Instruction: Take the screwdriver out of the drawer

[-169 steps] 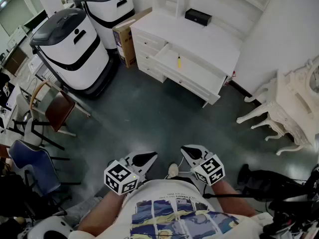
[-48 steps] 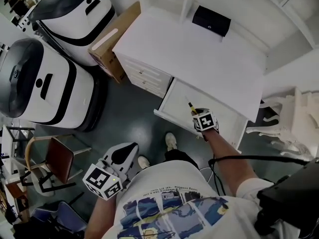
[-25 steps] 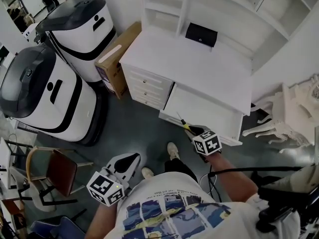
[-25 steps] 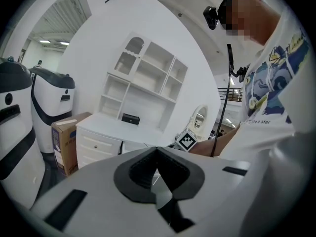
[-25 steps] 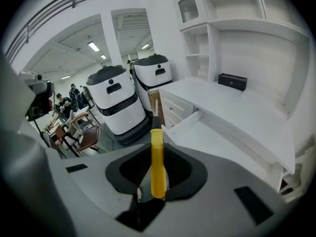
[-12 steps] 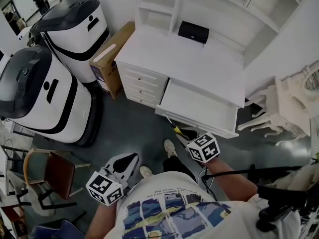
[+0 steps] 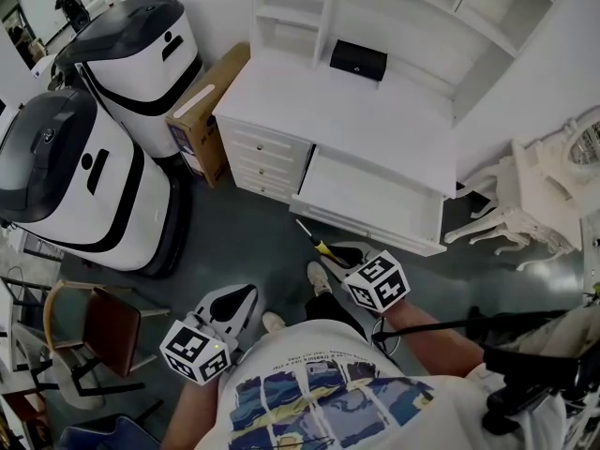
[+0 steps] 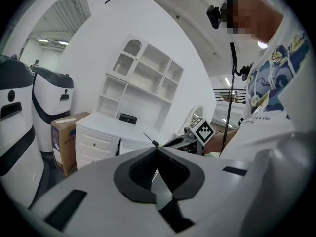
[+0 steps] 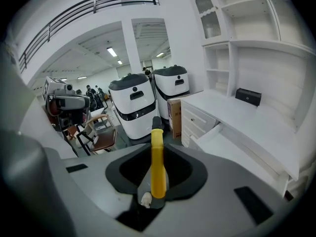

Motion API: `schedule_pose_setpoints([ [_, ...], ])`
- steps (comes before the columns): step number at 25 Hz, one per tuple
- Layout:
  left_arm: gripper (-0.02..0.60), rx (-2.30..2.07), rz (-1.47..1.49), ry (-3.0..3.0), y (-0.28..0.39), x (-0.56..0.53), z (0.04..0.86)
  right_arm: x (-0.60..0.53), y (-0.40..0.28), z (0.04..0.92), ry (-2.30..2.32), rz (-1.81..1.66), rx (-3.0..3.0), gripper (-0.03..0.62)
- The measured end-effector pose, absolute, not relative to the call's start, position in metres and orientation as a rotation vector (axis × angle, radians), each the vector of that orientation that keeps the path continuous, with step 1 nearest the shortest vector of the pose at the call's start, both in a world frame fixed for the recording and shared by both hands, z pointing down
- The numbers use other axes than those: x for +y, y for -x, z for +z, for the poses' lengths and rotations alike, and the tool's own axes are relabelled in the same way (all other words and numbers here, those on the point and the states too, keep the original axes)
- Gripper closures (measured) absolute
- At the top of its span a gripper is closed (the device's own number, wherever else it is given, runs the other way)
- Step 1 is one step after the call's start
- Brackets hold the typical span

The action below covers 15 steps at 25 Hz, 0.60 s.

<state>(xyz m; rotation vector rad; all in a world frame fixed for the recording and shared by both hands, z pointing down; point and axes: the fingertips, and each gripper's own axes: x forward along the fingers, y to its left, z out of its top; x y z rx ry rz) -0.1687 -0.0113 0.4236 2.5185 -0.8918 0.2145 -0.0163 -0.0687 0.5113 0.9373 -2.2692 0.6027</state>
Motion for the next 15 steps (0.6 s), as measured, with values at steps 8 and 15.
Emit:
schedule_pose_setpoints([
  [8,0.569,-0.919,0.215,-2.505,0.181,-0.001,0.427,-0.057,0.037,0.507,-0.891,0.561,-2.295,0.497],
  [15,0.568,-0.926,0.211,-2.489,0.188,0.004,0.43,-0.052,0.05,0.51,-0.864,0.559,-2.302,0.497],
])
